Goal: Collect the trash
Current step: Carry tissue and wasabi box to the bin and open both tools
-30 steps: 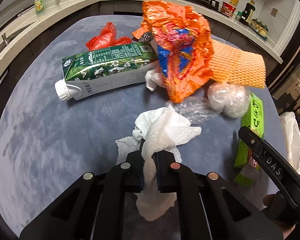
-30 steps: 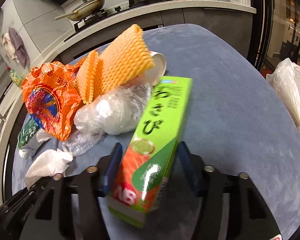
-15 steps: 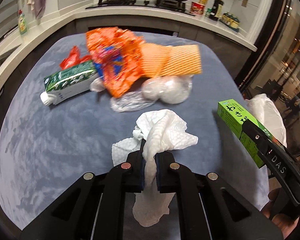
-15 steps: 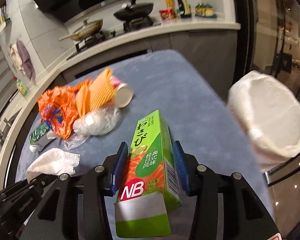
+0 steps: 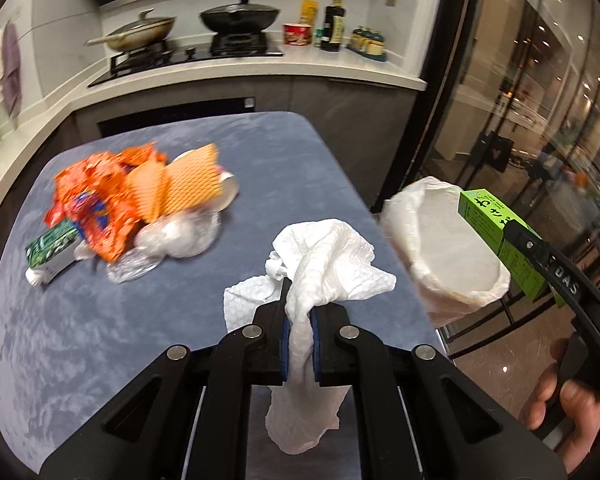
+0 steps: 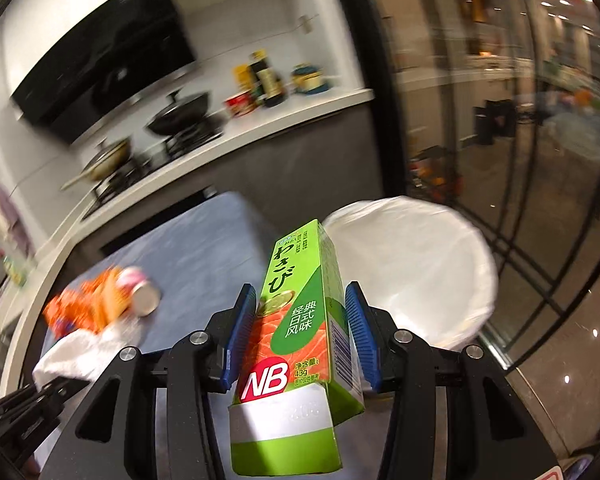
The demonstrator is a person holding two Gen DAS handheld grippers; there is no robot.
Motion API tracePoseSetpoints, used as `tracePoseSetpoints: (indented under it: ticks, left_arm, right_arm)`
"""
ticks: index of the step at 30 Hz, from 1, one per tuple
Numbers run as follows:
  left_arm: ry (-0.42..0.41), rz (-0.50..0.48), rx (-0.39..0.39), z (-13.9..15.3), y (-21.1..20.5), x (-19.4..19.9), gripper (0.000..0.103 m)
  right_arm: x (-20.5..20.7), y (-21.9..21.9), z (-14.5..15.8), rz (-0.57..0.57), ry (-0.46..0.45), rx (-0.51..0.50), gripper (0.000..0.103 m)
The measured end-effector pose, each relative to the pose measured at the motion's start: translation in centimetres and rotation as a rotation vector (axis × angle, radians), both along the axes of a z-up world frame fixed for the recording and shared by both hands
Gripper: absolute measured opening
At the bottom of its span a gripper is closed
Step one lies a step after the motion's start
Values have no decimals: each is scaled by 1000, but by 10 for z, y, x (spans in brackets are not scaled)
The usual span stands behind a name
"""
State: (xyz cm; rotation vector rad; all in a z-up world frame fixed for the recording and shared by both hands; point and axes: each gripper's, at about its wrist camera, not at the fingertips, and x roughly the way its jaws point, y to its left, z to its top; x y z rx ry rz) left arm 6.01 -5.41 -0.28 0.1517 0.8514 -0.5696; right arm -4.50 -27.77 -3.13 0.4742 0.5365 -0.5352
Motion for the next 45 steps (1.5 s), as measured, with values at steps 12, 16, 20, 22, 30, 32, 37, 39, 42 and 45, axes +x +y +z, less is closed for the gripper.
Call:
tracePoseSetpoints:
  ticks: [12, 16, 20, 22, 30, 32, 37, 39, 42, 45]
  left_arm:
    - [-31, -106, 30, 5, -70, -24, 7]
    - [-19, -144, 41, -1, -99, -24, 7]
    - [-15, -181, 45, -5, -129, -22, 7]
    - [-16, -196, 43, -6, -144, -20, 7]
    - [7, -261, 66, -23, -204, -9, 8]
    - [20, -274, 68, -28, -216, -5, 8]
    - [52, -290, 65, -38, -236, 3, 9]
    - [56, -294, 68, -40, -240, 4, 10]
    - [72, -290, 68, -43, -245, 9, 26]
    - [80, -274, 54, -42, -245, 14, 43]
  right_arm:
    - [-15, -74, -28, -86, 35, 53, 44]
    - [-16, -89, -37, -95, 38, 77, 44]
    - [-18, -105, -44, -106, 36, 109, 45]
    - [-18, -109, -46, -110, 37, 117, 45]
    - [-14, -127, -57, -129, 48, 141, 45]
    - [-12, -132, -60, -136, 51, 146, 45]
    - [-10, -142, -65, -152, 57, 161, 46]
    - [-9, -144, -67, -158, 57, 174, 46]
    - [-9, -147, -67, -167, 47, 177, 47]
    - [-9, -148, -65, -166, 42, 176, 48]
